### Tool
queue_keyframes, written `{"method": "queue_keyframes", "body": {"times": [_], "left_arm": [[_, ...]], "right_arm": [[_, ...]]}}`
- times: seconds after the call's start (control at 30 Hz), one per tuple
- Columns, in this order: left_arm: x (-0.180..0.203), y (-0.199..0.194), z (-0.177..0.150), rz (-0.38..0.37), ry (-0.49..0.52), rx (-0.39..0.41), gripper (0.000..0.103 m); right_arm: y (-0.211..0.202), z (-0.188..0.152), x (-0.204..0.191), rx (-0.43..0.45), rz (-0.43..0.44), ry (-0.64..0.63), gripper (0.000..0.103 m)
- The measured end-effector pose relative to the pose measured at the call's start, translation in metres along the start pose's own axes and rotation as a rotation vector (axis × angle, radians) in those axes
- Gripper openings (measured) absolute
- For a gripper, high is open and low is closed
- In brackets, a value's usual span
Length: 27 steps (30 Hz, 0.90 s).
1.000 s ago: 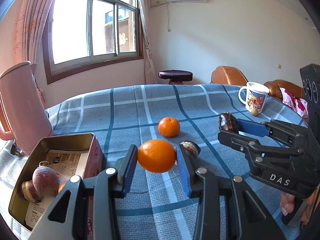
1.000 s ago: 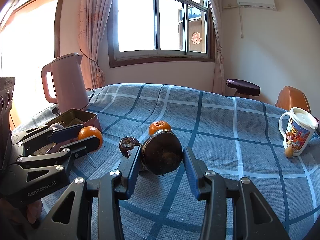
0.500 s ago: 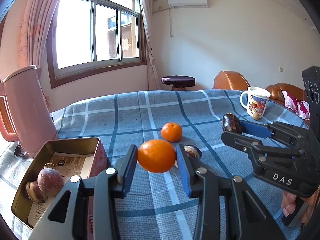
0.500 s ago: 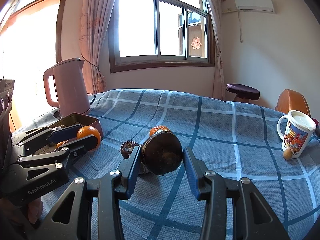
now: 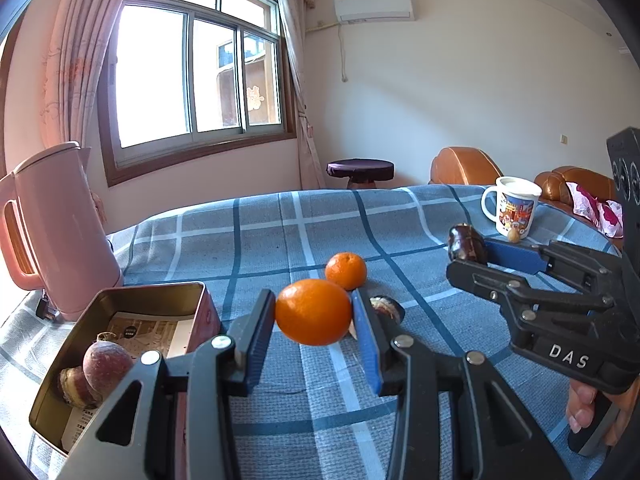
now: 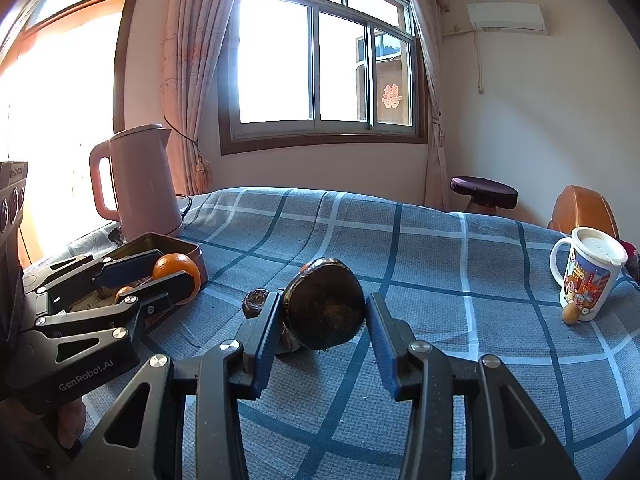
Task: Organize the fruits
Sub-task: 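Carry the tangerine toward the tin with the left tool while the right tool carries the taro slice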
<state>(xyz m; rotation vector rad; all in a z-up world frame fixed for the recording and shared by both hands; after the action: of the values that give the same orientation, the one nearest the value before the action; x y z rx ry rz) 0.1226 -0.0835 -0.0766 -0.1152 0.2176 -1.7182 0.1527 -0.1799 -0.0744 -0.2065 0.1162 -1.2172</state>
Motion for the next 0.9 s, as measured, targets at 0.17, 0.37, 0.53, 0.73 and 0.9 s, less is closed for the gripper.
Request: {"method": "queue_keyframes", "body": {"times": [0.17,0.37,0.53,0.73,0.9], "left_arm": [[0.000,-0.004,0.000,0.010,0.006,0.020,0.041],[-0.002,-0.006,0.002,0.019,0.006,0.037,0.041],[-0.004,-0.010,0.004,0.029,0.005,0.052,0.041],[-0.003,-0.014,0.005,0.034,0.008,0.074,0.041],[-0.002,-0.017,0.007,0.038,0.012,0.091,0.041]], "right_arm": [[-0.007,0.003,-0.002,0.040,-0.004,-0.012,0.045],[-0.013,0.007,-0.002,0.075,-0.001,-0.011,0.045],[-0.018,0.008,-0.004,0.093,-0.003,-0.015,0.045],[-0.023,0.010,-0.005,0.118,-0.001,-0.018,0.045],[-0.026,0.011,-0.006,0.129,-0.003,-0.020,0.045]]}}
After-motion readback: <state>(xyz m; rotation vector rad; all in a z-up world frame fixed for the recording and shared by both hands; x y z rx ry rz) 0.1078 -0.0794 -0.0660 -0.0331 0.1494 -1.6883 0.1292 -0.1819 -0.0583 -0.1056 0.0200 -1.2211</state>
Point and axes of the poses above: each gripper's, at about its wrist camera, not at the fingertips, and y roughly the way its jaws point, x to its right, z to its top, the point moved 6 cm from there along y, roughly the way its jaws point, and after that the axes turned 12 degrees about x, right-handed, at the moved point
